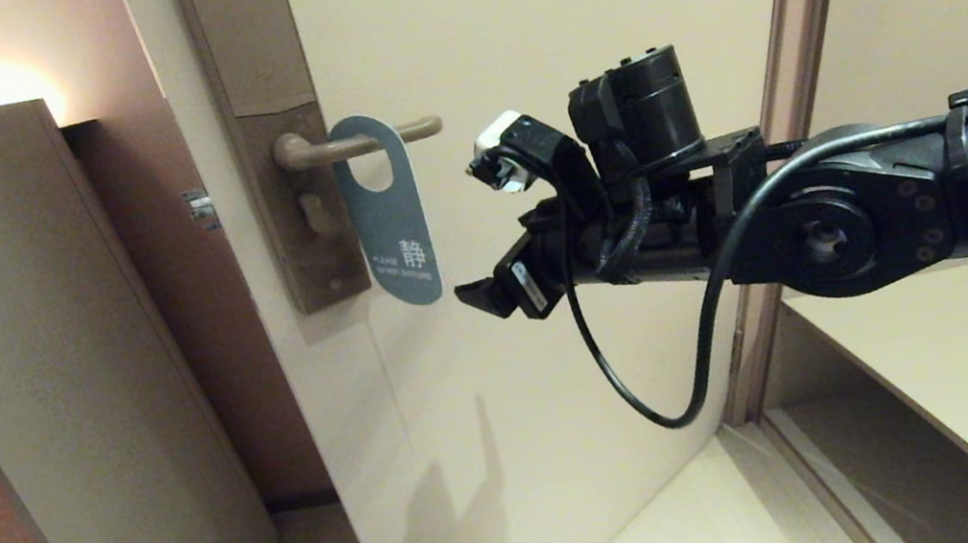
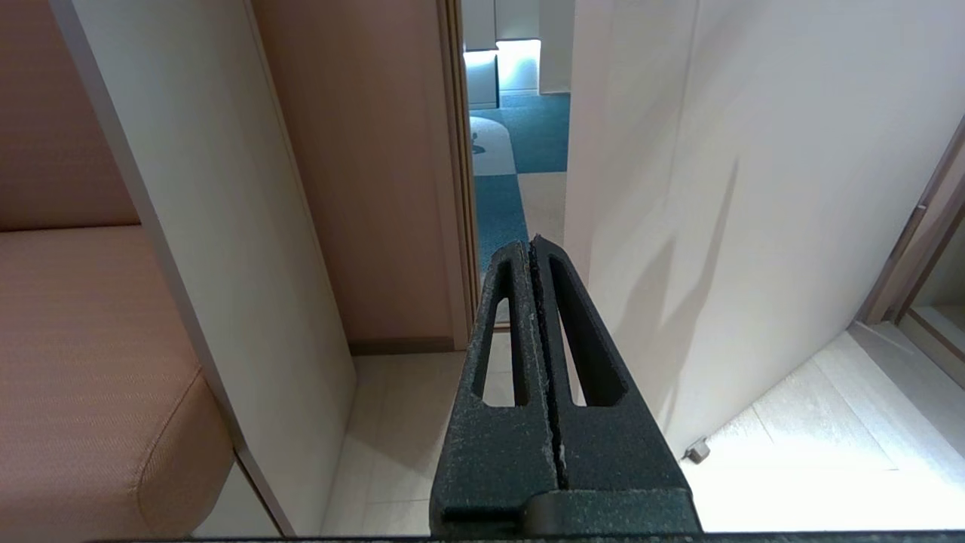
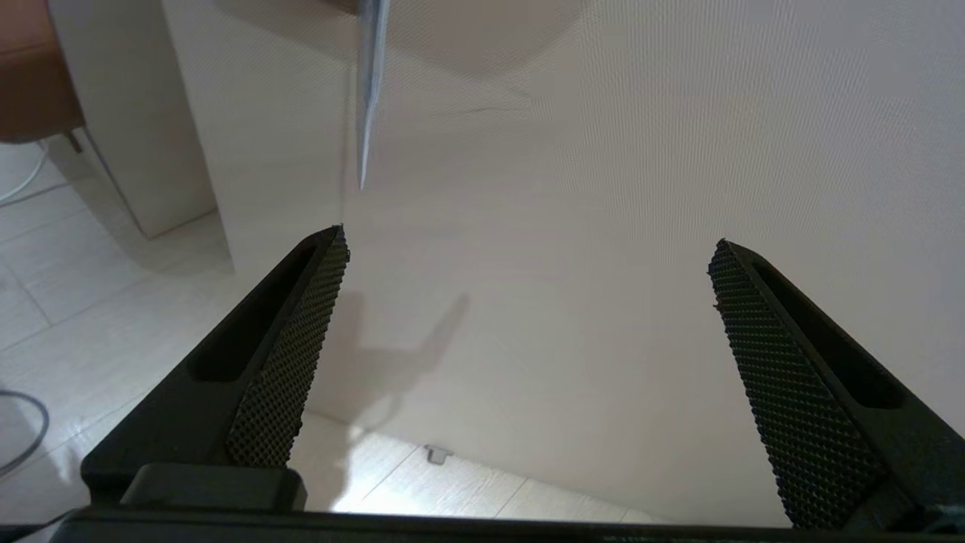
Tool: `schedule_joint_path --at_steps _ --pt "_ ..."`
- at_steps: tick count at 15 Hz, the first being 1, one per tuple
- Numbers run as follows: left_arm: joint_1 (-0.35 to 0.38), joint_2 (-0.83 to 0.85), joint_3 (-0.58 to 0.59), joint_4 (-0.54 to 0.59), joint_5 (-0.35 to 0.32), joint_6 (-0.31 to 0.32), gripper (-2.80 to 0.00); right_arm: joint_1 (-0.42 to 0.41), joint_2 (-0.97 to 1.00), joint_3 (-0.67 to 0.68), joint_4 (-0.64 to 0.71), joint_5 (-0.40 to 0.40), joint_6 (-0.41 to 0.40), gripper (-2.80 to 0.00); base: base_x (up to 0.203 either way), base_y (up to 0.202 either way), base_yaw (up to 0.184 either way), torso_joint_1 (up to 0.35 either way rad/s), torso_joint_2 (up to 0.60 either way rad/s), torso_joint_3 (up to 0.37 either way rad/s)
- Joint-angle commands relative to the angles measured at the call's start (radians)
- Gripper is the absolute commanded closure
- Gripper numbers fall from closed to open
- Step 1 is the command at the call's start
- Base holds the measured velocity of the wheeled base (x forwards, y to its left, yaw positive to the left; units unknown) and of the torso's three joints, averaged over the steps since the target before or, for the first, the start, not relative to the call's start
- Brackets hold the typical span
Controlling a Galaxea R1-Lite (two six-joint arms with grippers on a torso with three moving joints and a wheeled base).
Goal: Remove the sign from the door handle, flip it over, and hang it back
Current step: Hang the sign back with the other side facing out
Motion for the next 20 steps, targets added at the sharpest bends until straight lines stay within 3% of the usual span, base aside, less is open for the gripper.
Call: schedule_joint_path --at_steps 1,3,4,10,20 --pt "0.000 0.001 0.000 0.000 0.000 0.000 0.00 -0.002 0.002 0.007 -0.002 0.001 -0.001 -2.80 0.000 0.000 0.000 0.000 0.00 0.000" --pt "0.000 0.001 0.000 0.000 0.000 0.000 0.00 -0.002 0.002 0.018 -0.012 0.003 -0.001 -2.80 0.000 0.000 0.000 0.000 0.00 0.000" --pt "0.000 0.001 0.000 0.000 0.000 0.000 0.00 -0.002 0.002 0.023 -0.024 0.003 -0.001 0.00 0.000 0.000 0.000 0.000 0.00 0.000" --pt "0.000 0.001 0.000 0.000 0.000 0.000 0.00 -0.001 0.034 0.003 -0.039 0.000 -0.001 0.00 0.000 0.000 0.000 0.000 0.00 0.000" --pt "0.000 0.001 0.000 0.000 0.000 0.000 0.00 0.019 0.157 -0.041 -0.282 -0.009 -0.003 0.00 0.000 0.000 0.000 0.000 0.00 0.000"
